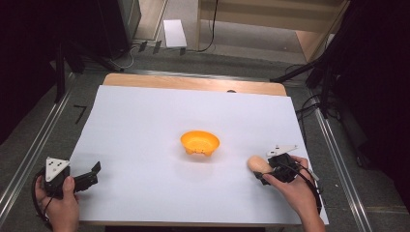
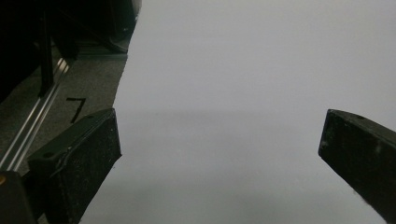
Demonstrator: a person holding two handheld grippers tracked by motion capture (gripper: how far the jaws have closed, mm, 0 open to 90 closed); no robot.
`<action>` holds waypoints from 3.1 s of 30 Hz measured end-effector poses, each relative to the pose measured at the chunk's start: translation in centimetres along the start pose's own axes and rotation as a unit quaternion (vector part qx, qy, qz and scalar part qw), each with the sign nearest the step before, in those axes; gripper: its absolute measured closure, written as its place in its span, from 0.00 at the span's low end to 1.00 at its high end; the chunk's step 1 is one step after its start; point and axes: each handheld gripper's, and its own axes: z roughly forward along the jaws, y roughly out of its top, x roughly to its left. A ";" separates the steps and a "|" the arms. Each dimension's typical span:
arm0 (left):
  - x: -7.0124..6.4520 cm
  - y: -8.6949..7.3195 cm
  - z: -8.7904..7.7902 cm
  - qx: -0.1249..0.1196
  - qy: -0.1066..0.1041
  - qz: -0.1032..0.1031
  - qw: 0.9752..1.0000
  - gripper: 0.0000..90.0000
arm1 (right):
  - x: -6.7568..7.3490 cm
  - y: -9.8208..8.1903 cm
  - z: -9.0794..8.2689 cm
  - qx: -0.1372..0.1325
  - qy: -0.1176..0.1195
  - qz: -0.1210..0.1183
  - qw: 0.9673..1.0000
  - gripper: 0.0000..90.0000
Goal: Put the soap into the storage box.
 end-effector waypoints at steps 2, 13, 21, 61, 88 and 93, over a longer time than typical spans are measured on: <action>0.0 0.0 0.0 0.001 -0.001 -0.001 1.000 0.00 | -0.1 0.2 0.4 0.010 -0.003 0.005 1.000 0.32; 0.0 0.0 0.0 0.000 -0.002 -0.001 1.000 0.00 | -0.4 0.2 1.3 0.030 0.010 0.007 0.999 0.36; 0.0 0.0 0.0 0.000 -0.001 0.001 1.000 0.00 | 0.0 -0.3 1.2 0.014 -0.008 0.020 1.000 0.36; 0.0 0.0 0.0 0.001 -0.001 0.002 1.000 0.00 | 0.7 5.3 -0.9 -0.017 0.041 -0.119 0.992 0.37; 0.1 0.0 0.0 0.002 -0.005 0.000 1.000 0.00 | 3.2 12.2 -0.3 -0.043 0.077 -0.195 0.977 0.37; 0.1 0.0 0.0 0.002 -0.005 -0.001 1.000 0.00 | 3.7 13.0 -0.1 -0.043 0.082 -0.209 0.974 0.37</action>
